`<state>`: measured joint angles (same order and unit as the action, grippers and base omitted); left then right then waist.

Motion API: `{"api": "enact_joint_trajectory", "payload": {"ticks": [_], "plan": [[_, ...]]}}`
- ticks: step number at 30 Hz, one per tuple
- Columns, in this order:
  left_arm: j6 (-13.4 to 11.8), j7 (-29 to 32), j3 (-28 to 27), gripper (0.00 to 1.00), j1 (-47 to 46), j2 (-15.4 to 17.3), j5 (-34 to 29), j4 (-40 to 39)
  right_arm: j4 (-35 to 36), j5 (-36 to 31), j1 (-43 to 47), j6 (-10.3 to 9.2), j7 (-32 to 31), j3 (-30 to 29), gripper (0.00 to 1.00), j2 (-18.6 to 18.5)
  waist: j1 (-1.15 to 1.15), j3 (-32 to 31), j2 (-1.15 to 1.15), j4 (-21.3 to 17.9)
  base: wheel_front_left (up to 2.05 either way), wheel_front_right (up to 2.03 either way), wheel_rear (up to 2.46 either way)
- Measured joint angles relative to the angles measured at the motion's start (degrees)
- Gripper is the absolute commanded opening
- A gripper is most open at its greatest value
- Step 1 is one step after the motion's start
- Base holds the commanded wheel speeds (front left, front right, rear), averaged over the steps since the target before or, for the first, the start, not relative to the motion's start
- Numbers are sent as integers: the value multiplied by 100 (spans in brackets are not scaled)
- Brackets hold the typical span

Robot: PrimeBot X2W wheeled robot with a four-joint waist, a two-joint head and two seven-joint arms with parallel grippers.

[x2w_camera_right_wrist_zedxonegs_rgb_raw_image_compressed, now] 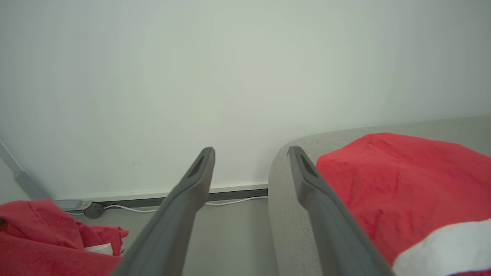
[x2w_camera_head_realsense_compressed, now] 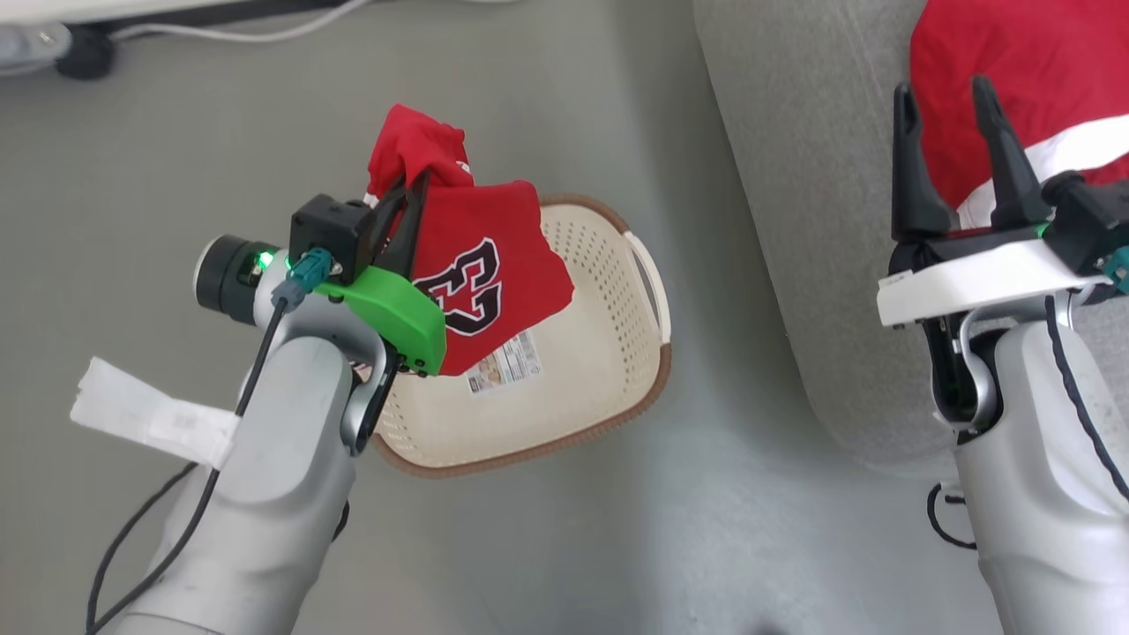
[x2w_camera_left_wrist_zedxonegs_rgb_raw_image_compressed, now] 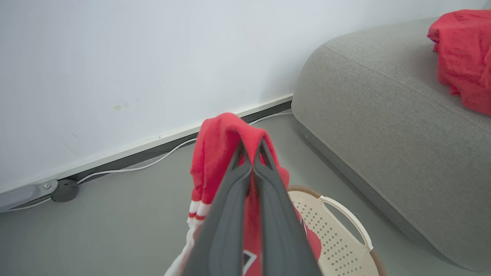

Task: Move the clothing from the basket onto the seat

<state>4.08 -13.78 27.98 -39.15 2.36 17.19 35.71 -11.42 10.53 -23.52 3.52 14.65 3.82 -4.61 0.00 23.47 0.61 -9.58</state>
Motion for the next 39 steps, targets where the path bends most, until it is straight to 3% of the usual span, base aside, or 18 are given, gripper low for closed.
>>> {"api": "enact_joint_trajectory", "payload": {"ticks": [18,29,39], "plan": [[80,-40,-36,0,873,-10,280,-341,-444,-53,1046,101,0,27,100,-58,0,-1460,0,513,0,0,0],[98,48,-12,0,1133,120,332,-858,-799,-220,1324,297,0,781,100,-80,0,-2326,0,837,0,0,0],[120,205,91,0,1154,221,331,-1266,-906,-300,1058,354,-96,1352,100,-101,0,-2499,0,939,0,0,0]]}}
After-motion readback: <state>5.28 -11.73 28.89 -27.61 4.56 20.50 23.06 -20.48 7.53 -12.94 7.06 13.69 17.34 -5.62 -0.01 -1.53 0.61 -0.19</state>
